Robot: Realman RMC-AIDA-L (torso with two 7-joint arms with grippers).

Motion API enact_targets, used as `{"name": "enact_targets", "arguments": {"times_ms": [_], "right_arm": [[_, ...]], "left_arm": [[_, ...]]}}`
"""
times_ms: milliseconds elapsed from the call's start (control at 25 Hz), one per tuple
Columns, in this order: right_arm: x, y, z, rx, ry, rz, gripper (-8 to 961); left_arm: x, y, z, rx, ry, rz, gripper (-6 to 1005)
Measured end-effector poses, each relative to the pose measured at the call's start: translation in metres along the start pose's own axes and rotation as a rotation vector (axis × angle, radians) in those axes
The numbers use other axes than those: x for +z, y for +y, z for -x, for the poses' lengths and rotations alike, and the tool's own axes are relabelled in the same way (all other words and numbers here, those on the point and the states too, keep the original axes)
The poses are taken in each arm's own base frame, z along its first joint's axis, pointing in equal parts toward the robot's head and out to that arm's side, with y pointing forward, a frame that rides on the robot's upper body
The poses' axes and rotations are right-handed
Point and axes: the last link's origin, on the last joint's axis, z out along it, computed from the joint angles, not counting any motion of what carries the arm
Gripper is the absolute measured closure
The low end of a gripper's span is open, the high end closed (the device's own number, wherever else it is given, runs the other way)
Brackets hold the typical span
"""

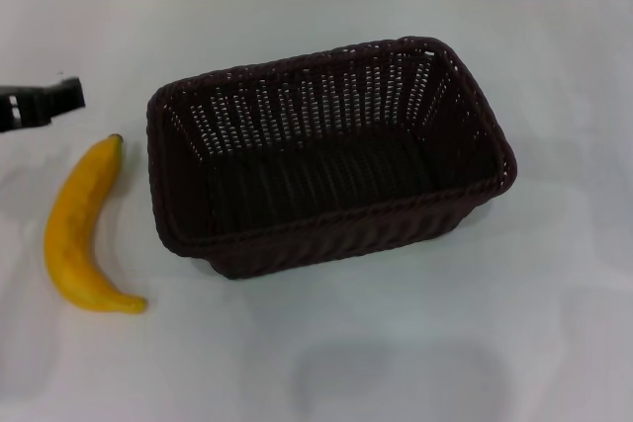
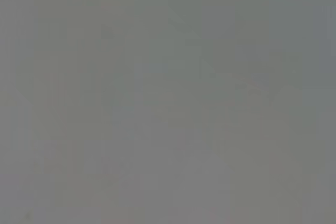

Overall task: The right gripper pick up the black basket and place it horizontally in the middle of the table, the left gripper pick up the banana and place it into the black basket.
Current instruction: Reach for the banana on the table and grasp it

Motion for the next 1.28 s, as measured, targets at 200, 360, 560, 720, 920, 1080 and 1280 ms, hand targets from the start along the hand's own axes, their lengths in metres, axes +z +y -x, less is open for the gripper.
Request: {"name": "enact_targets", "arguments": {"times_ms": [200, 360, 560, 720, 920, 1080, 1280], "right_arm": [[0.001, 0.001, 0.003, 0.003, -0.010, 0.001, 111], [0.003, -0.001, 0.006, 0.000, -0.017, 0.000, 111], [0.004, -0.003, 0.008, -0.002, -0.024, 0.000, 112], [0.004, -0.004, 0.009, -0.005, -0.027, -0.001, 112], [0.005, -0.005, 0.009, -0.006, -0.028, -0.001, 112], [0.005, -0.005, 0.010, -0.009, -0.030, 0.000, 112], [0.006, -0.006, 0.011, -0.014, -0.034, 0.001, 112]], "left_arm": [[-0.001, -0.003, 0.004, -0.028, -0.115, -0.015, 115], [-0.001, -0.005, 0.006, -0.055, -0.126, -0.019, 115], [0.000, -0.009, 0.011, -0.095, -0.140, -0.031, 115], [0.007, -0.012, 0.018, -0.125, -0.166, -0.037, 115], [0.016, -0.012, 0.025, -0.135, -0.181, -0.035, 115], [0.022, -0.015, 0.030, -0.147, -0.185, -0.038, 115], [0.031, -0.017, 0.039, -0.177, -0.195, -0.029, 115]]}}
